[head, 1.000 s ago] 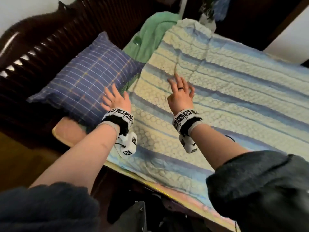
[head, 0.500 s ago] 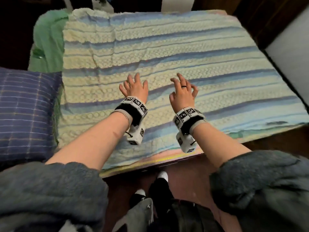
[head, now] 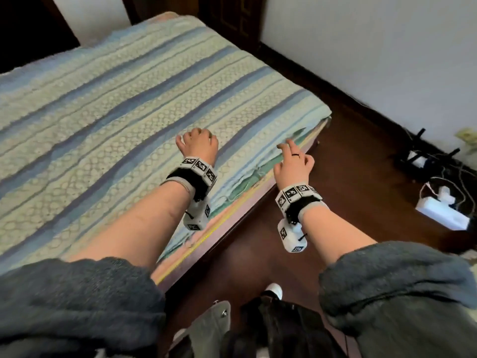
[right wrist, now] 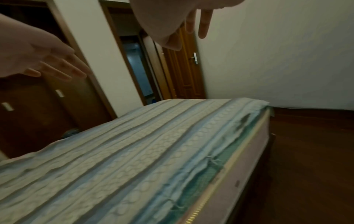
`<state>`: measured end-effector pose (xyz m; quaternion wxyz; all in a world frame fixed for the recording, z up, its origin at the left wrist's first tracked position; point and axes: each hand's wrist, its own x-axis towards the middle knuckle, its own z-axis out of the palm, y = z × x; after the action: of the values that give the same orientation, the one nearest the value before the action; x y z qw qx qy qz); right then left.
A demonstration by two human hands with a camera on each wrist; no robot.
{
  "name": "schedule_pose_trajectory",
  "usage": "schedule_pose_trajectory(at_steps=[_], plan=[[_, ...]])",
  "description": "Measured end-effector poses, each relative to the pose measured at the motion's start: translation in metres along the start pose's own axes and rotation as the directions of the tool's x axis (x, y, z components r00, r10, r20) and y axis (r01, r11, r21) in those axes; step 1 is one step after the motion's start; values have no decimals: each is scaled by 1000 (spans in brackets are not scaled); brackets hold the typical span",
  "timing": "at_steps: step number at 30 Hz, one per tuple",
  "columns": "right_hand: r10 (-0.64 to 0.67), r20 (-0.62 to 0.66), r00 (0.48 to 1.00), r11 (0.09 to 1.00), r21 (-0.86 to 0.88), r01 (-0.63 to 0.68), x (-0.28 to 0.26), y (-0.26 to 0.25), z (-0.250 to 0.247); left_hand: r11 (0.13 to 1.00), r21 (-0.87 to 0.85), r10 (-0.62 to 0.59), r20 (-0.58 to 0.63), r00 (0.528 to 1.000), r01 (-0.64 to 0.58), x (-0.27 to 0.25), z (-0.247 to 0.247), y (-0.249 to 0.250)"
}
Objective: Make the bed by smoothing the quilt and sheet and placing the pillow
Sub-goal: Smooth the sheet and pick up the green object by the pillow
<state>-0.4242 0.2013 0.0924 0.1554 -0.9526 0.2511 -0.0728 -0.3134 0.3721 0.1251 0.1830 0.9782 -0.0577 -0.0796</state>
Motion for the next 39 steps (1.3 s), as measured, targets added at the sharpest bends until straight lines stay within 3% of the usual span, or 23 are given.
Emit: schedule_pose_trajectory(at_steps=[4,8,11,14,19,23,28,33,39], plan=[[106,39,994,992,-73,-103,41,121,-30,999,-21,48,179,983,-45,14,66,121],[225,28,974,974,-50,-223,90,215,-59,986,-101,159,385,909,-129,25,121,231],[268,17,963,963,-40,-267,135,266,-69,968,-85,249,392,886,-235,54,141,305],[257,35,966,966,-30,-256,187,302,-67,963,-40,260,406,876,-267,98,158,354],[204,54,978,978,-58,-201,317,360,-81,958,-49,268,508,818,-284,212,196,440],[200,42,979,977,-89,-196,427,413,-110,956,-75,282,502,818,-284,292,215,543],[302,40,952,950,-92,-298,530,497,-136,880,63,374,520,768,-471,348,241,677],[333,40,942,939,-103,-328,658,585,-143,837,115,428,475,769,-536,435,270,788],[277,29,960,959,-70,-274,842,631,-168,920,118,293,422,858,-373,553,270,868]])
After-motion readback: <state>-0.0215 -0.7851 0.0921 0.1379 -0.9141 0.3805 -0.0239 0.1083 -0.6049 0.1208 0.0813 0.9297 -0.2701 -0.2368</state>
